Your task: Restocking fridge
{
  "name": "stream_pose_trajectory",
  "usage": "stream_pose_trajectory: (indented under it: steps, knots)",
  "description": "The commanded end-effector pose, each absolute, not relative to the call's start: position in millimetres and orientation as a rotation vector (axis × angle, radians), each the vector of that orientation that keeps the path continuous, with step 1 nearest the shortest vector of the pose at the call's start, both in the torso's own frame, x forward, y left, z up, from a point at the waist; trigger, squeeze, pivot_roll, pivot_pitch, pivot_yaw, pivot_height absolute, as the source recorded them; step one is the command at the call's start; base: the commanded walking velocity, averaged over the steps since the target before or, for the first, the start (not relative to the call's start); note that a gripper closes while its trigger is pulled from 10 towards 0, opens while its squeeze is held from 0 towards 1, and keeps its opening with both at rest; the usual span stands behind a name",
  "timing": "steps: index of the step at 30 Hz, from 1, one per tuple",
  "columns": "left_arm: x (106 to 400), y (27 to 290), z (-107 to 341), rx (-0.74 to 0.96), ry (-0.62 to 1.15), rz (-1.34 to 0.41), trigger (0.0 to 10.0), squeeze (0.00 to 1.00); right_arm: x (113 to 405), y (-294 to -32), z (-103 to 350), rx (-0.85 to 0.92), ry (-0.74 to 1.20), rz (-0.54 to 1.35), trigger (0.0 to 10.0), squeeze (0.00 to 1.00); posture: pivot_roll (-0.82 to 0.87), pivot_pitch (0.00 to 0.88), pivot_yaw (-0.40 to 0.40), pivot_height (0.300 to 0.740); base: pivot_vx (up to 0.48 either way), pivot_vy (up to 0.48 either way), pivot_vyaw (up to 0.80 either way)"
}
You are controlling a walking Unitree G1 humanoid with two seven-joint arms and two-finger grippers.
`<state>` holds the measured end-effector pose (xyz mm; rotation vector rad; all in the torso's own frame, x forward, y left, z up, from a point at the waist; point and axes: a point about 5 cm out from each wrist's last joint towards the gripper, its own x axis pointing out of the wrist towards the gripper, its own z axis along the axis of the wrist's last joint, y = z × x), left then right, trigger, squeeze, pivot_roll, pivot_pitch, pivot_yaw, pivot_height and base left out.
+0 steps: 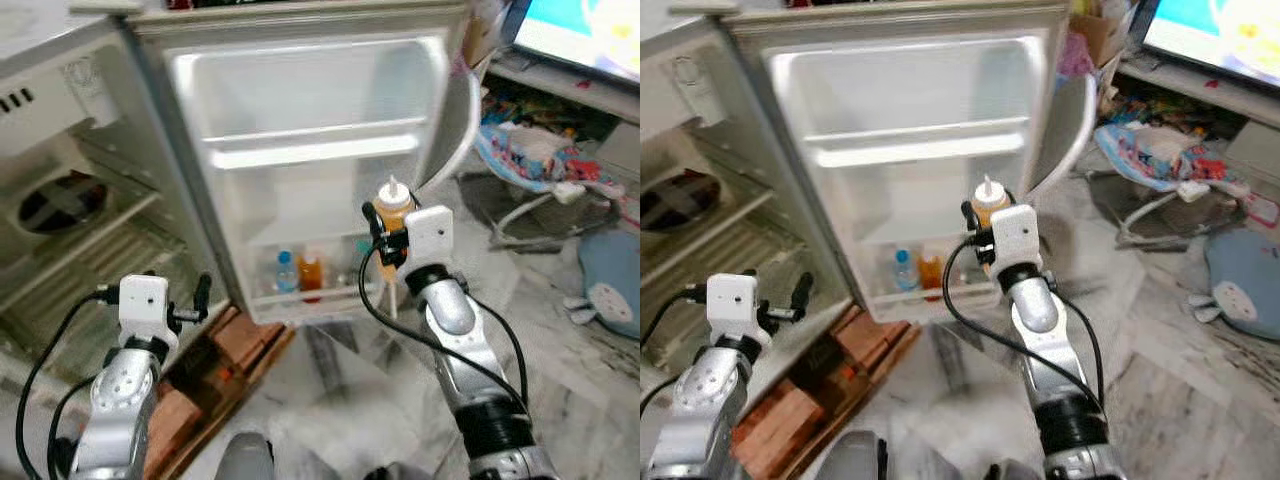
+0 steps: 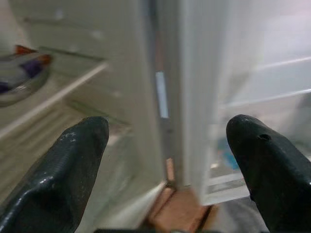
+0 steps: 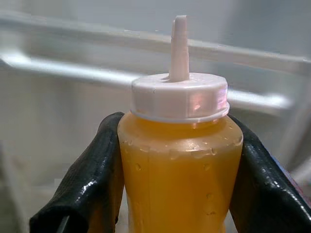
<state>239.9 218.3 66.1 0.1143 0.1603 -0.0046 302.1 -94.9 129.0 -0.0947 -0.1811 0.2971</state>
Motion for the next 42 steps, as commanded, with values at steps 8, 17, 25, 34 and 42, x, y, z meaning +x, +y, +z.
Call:
stream_pose_trajectory:
  steps: [8, 17, 25, 34, 42]
  knots:
    - [243, 210, 72, 0.129, 0.118, -0.058, 10.0, 0.0, 303, -111, 132, -0.129, -0.206, 0.246, 10.0, 0.0, 0.1, 0.054, -0.026, 0.74, 0.0, 0.0, 0.35]
    - [241, 217, 58, 0.11, 0.155, -0.03, 10.0, 0.0, 299, -139, 120, -0.166, -0.158, 0.082, 10.0, 0.0, 0.09, 0.044, -0.034, 0.74, 0.0, 0.0, 0.65]
    - [242, 206, 60, 0.091, 0.124, -0.049, 10.0, 0.0, 279, -178, 100, -0.203, -0.091, -0.069, 10.0, 0.0, 0.09, 0.005, -0.054, 0.74, 0.0, 0.0, 0.0]
    - [244, 202, 65, 0.069, 0.09, -0.111, 10.0, 0.0, 283, -172, 99, -0.181, -0.067, -0.088, 10.0, 0.0, 0.09, 0.04, -0.05, 0.74, 0.113, 0.0, 0.0]
    - [238, 193, 61, 0.057, 0.104, -0.131, 10.0, 0.0, 285, -159, 99, -0.165, -0.062, -0.034, 10.0, 0.0, 0.08, 0.061, -0.063, 0.74, 0.336, 0.0, 0.0]
